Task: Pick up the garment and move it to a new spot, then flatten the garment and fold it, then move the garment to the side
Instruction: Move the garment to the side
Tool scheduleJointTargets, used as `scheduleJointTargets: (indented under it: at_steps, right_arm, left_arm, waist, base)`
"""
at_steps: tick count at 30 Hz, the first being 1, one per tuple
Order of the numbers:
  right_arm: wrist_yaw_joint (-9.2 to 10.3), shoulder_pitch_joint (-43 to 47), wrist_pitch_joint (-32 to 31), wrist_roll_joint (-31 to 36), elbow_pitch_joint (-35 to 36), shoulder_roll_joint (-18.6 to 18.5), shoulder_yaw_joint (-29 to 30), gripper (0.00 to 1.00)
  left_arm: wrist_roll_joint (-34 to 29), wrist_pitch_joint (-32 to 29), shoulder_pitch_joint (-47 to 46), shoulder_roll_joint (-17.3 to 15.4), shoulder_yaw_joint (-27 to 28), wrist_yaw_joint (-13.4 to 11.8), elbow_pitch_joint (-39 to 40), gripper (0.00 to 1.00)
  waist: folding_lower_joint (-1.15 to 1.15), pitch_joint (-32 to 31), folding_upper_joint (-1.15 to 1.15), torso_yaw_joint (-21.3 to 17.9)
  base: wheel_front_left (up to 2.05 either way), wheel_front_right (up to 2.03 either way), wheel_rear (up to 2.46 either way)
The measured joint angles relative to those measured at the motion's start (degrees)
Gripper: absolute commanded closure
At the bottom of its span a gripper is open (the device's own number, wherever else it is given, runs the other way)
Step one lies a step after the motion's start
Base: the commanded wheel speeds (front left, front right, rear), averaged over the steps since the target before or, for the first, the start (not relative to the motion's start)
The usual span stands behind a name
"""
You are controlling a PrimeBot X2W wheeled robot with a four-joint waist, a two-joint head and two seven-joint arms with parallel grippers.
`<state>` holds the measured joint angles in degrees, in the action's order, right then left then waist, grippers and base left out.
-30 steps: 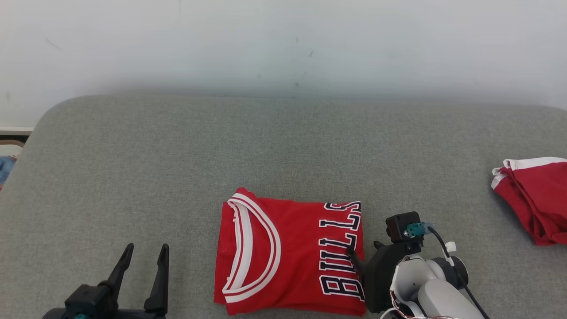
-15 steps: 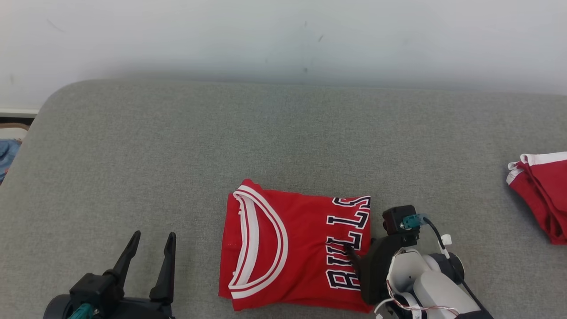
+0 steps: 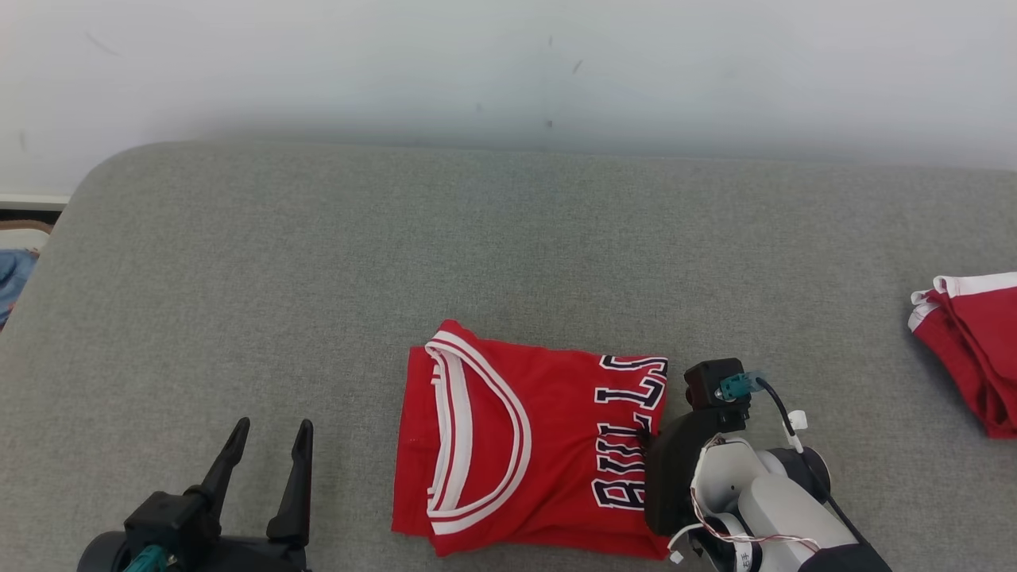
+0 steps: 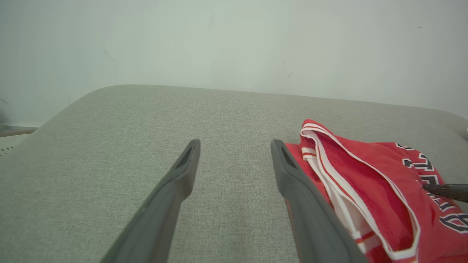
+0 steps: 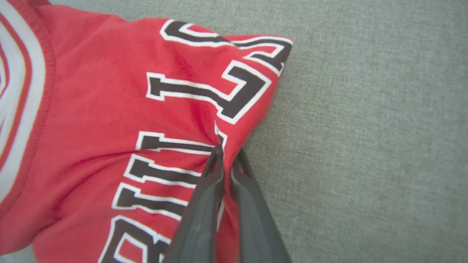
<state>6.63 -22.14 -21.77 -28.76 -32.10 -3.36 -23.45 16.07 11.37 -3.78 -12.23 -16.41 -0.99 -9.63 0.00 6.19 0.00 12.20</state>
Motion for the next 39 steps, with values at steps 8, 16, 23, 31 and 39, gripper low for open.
scheduleJointTargets:
  at_steps: [8, 16, 23, 31, 39]
  right_arm:
    - [0.00, -0.41, -0.80, 0.80, -0.10, 0.15, 0.81, 1.00]
    - [0.43, -1.94, -2.99, 4.87, 7.67, -7.86, 1.15, 1.00]
    - [0.43, -2.81, -6.99, 7.33, 15.55, -13.01, 1.57, 1.00]
    - [0.43, -3.82, -13.45, 8.55, 24.35, -18.01, 3.54, 1.00]
    - [0.45, -3.95, -20.90, 8.77, 27.46, -22.71, 7.56, 1.00]
  left_arm:
    - [0.01, 0.02, 0.02, -0.02, 0.01, -0.01, -0.12, 0.00]
    - [0.20, 0.27, 1.20, -0.09, 0.70, -0.52, -0.16, 0.00]
    - [0.48, 0.35, 1.85, -0.15, 0.99, -0.59, -0.13, 0.00]
    - [0.52, 0.59, 1.99, -0.13, 0.76, -0.52, 0.13, 0.00]
    - [0.52, 0.60, 1.91, -0.33, 0.65, -0.43, 0.00, 0.00]
  waist:
    - [0.00, -0.62, 0.00, -0.69]
    - [0.00, -1.27, 0.00, -2.38]
    - [0.00, -1.69, 0.00, -4.29]
    - [0.00, -1.33, 0.00, -6.11]
    - [0.00, -1.05, 0.00, -6.41]
  base:
    - [0.00, 0.00, 0.00]
    - [0.00, 0.00, 0.00]
    - [0.00, 0.00, 0.00]
    - [0.00, 0.00, 0.00]
    - [0.00, 0.00, 0.00]
